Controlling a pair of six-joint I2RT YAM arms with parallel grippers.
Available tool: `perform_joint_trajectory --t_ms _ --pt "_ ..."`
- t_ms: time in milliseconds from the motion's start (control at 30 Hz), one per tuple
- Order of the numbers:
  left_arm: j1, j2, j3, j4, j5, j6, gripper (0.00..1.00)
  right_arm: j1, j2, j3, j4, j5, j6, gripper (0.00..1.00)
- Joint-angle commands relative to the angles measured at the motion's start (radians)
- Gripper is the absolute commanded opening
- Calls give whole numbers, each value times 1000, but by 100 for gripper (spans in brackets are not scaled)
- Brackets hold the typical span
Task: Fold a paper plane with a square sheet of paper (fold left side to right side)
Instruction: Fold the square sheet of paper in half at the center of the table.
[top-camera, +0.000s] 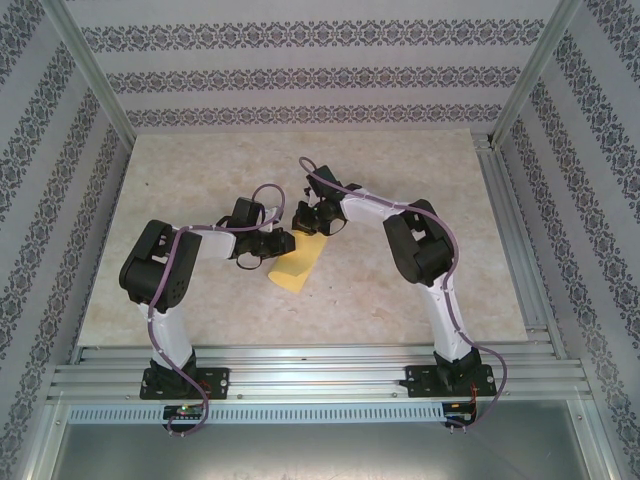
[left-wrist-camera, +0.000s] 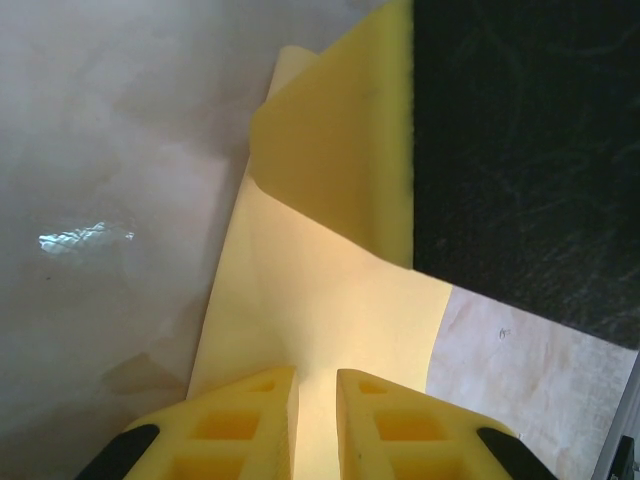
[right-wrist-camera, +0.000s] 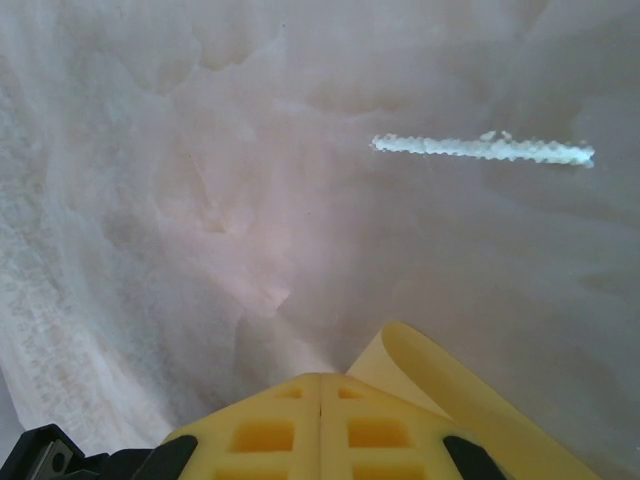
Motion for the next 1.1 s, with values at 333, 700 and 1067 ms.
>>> perform_joint_trajectory --t_ms 333,700,1067 --pt "-4 33 -51 -152 -83 18 19 8 94 100 -160 132 -95 3" --pt "-4 30 -60 -147 -85 16 19 -49 47 120 -185 241 -170 3" --pt "-4 21 -65 -145 -88 12 19 -3 -174 -61 -98 183 -148 4"
